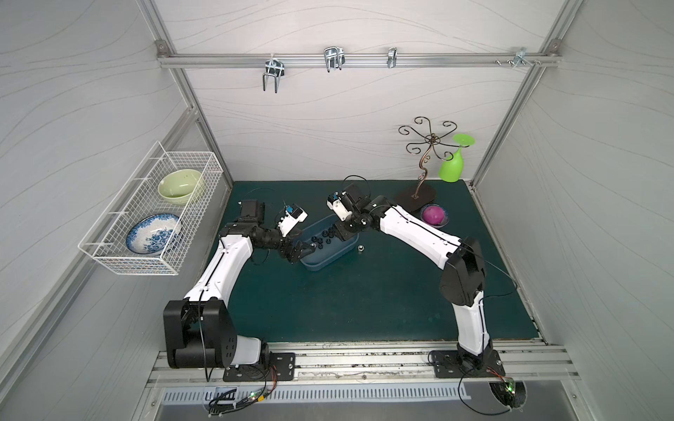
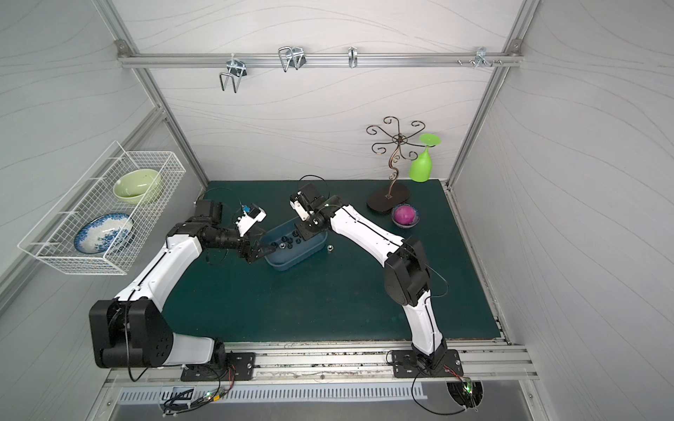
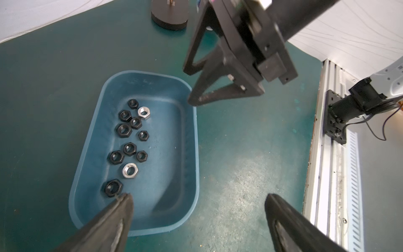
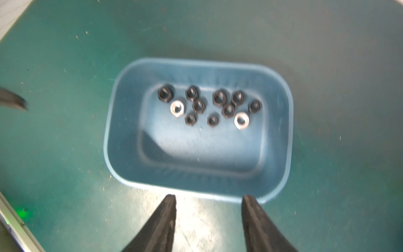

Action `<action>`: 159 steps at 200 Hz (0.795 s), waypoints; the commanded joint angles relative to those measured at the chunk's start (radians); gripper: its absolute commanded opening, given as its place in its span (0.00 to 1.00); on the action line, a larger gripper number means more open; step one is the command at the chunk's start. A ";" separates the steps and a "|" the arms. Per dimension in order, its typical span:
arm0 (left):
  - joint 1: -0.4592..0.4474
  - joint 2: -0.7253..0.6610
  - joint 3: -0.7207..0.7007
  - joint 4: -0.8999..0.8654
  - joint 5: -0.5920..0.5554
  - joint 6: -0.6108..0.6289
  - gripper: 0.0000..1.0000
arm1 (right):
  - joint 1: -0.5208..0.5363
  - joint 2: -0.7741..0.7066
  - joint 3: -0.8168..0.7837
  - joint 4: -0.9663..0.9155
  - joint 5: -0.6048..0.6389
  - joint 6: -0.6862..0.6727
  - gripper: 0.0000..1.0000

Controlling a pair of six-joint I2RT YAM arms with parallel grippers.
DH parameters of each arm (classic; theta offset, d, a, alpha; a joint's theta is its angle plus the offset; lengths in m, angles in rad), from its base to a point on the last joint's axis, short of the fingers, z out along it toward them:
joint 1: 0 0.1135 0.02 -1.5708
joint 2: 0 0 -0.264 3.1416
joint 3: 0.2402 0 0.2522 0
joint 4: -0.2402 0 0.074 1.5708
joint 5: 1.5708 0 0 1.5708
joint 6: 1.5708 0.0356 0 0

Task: Put the nuts on the desktop into the storage box
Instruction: Place the nut in the storage box, then pick up the nut from the center of the board.

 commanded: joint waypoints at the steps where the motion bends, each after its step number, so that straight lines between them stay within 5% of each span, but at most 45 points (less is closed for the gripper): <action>1: -0.049 -0.014 0.042 -0.017 0.031 -0.014 0.99 | -0.006 -0.114 -0.101 0.042 0.034 0.015 0.56; 94: -0.308 0.006 -0.007 0.092 -0.093 -0.066 0.99 | -0.078 -0.379 -0.621 0.330 -0.051 -0.043 0.68; 159: -0.368 -0.016 -0.116 0.270 -0.242 -0.166 0.99 | -0.111 -0.443 -0.944 0.707 -0.096 -0.046 0.73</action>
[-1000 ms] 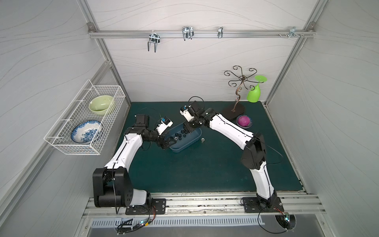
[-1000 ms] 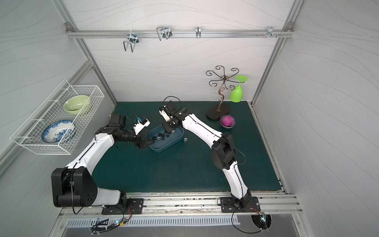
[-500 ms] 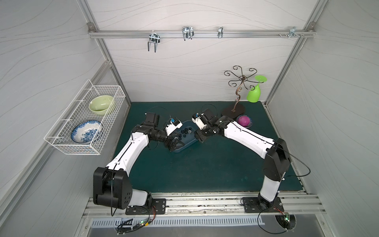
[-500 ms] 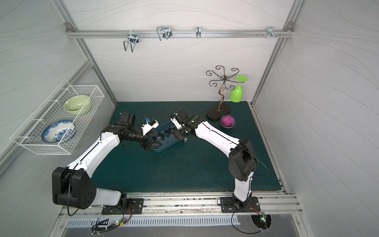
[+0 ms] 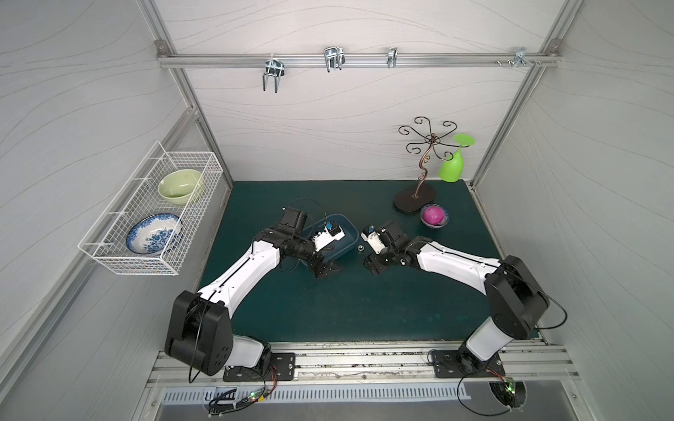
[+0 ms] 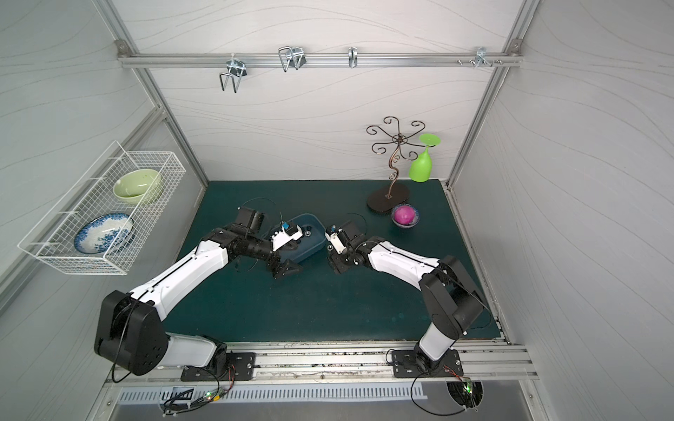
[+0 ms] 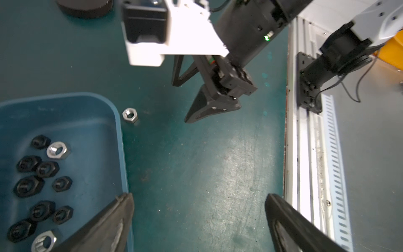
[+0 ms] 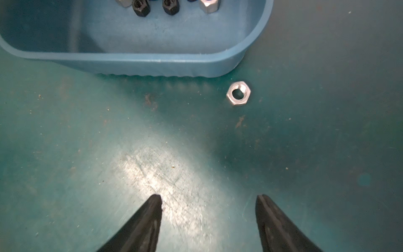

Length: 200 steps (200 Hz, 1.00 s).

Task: Put the nuts on the desktop into the storage box
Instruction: Pick up the nut from the center of the board.

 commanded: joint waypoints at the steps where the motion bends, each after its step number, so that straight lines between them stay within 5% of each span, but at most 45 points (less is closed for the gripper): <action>1: -0.015 -0.016 -0.033 0.134 -0.102 -0.067 0.99 | -0.018 -0.043 -0.074 0.224 -0.051 -0.005 0.73; 70: -0.088 0.000 -0.083 0.252 -0.228 -0.126 0.99 | -0.057 0.024 -0.206 0.516 -0.120 -0.040 0.72; 200: -0.204 0.029 -0.138 0.329 -0.379 -0.214 0.98 | -0.079 0.246 -0.178 0.718 -0.120 -0.061 0.68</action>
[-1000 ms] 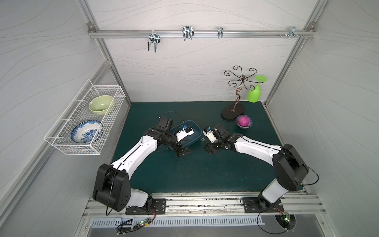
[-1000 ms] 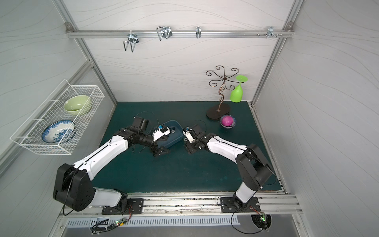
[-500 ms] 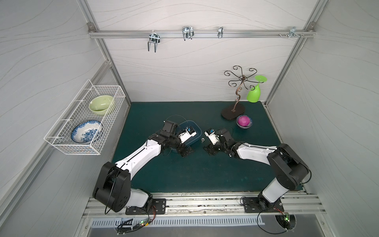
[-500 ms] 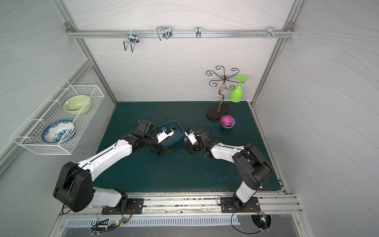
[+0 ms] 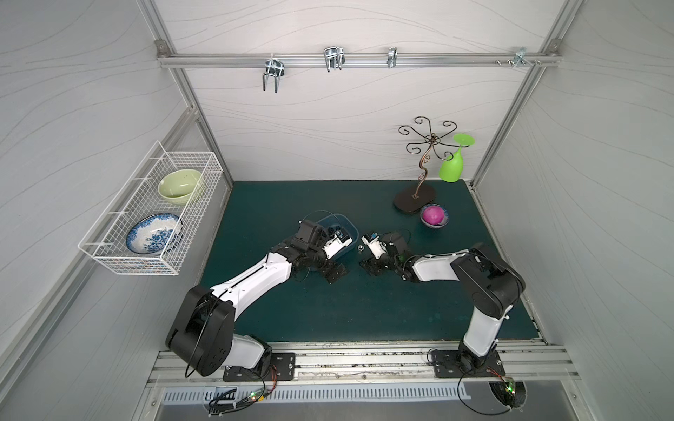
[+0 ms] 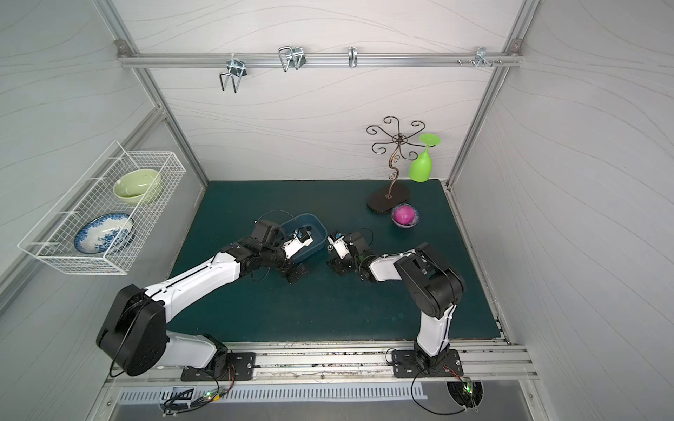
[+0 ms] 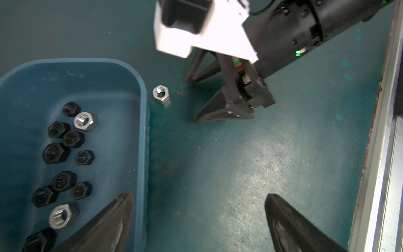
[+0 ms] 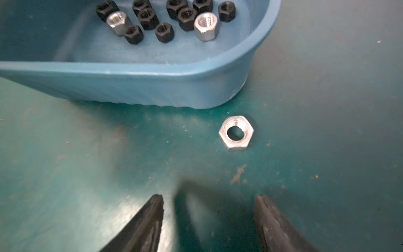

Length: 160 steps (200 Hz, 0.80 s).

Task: Put the nuts on the desktop into the storage box
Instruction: Pick up the nut from the center of the board.

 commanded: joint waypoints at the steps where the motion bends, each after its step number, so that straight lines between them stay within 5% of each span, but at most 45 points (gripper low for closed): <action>1: -0.032 0.020 0.003 0.050 -0.028 0.004 0.99 | -0.008 0.041 0.033 0.048 -0.005 -0.002 0.67; 87: -0.039 0.058 0.009 0.028 -0.038 0.036 0.99 | -0.010 0.159 0.120 0.046 0.010 -0.027 0.57; 160: -0.038 0.053 0.009 0.022 -0.040 0.052 0.99 | -0.017 0.160 0.126 0.035 -0.007 -0.028 0.34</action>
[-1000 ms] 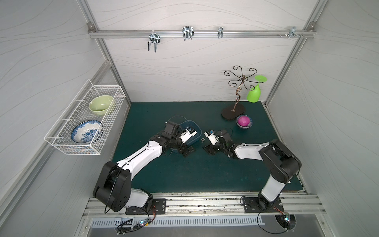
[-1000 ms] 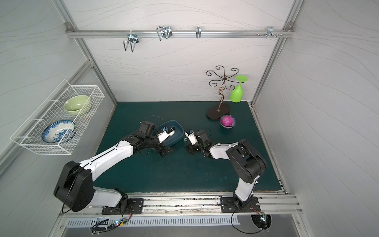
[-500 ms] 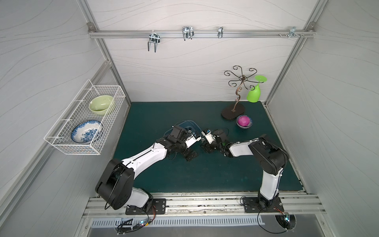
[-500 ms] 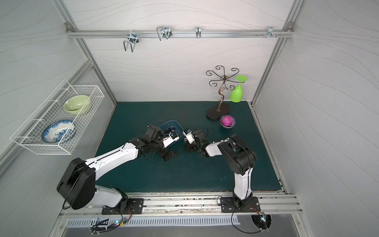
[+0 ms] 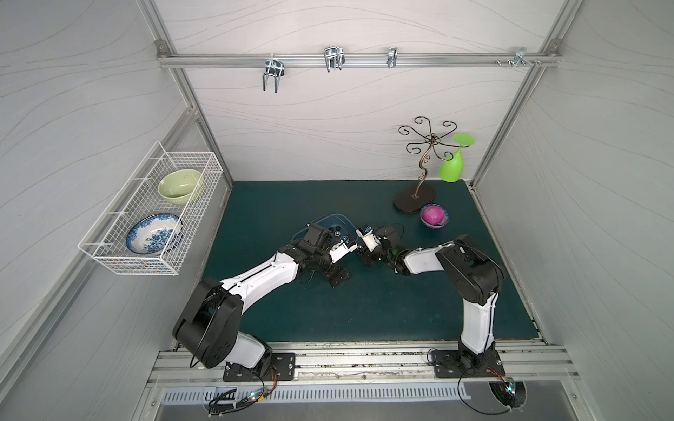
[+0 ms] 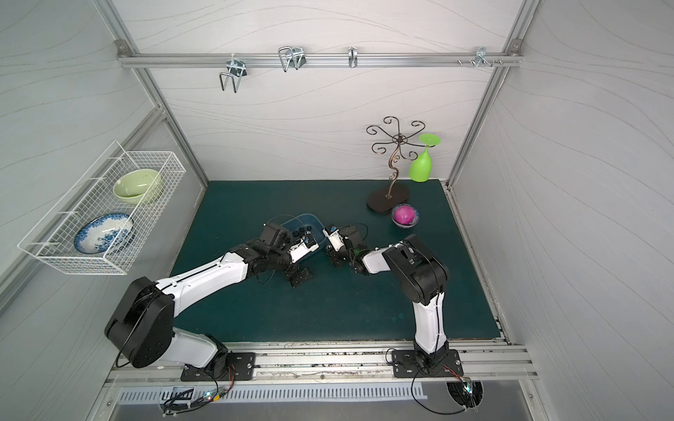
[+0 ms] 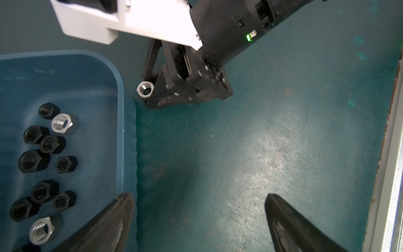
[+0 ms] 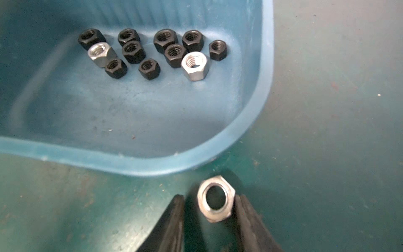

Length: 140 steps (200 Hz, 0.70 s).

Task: Put the nuts on the desktop into the storage box
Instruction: Pick up the nut from the center of the board.

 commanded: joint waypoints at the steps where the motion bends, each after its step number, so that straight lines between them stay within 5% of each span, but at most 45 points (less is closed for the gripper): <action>1: -0.001 0.002 0.012 0.009 -0.002 0.017 0.99 | -0.004 0.023 0.002 -0.048 -0.004 -0.003 0.34; 48: 0.000 0.004 0.010 0.002 0.021 0.021 0.99 | -0.009 0.032 0.019 -0.072 -0.019 0.009 0.25; 69: -0.001 0.004 0.010 0.002 0.026 0.021 0.99 | -0.006 0.032 0.030 -0.090 0.011 0.017 0.40; 140: -0.002 0.002 0.012 -0.001 0.021 0.025 0.99 | 0.004 0.074 0.076 -0.138 0.061 0.029 0.38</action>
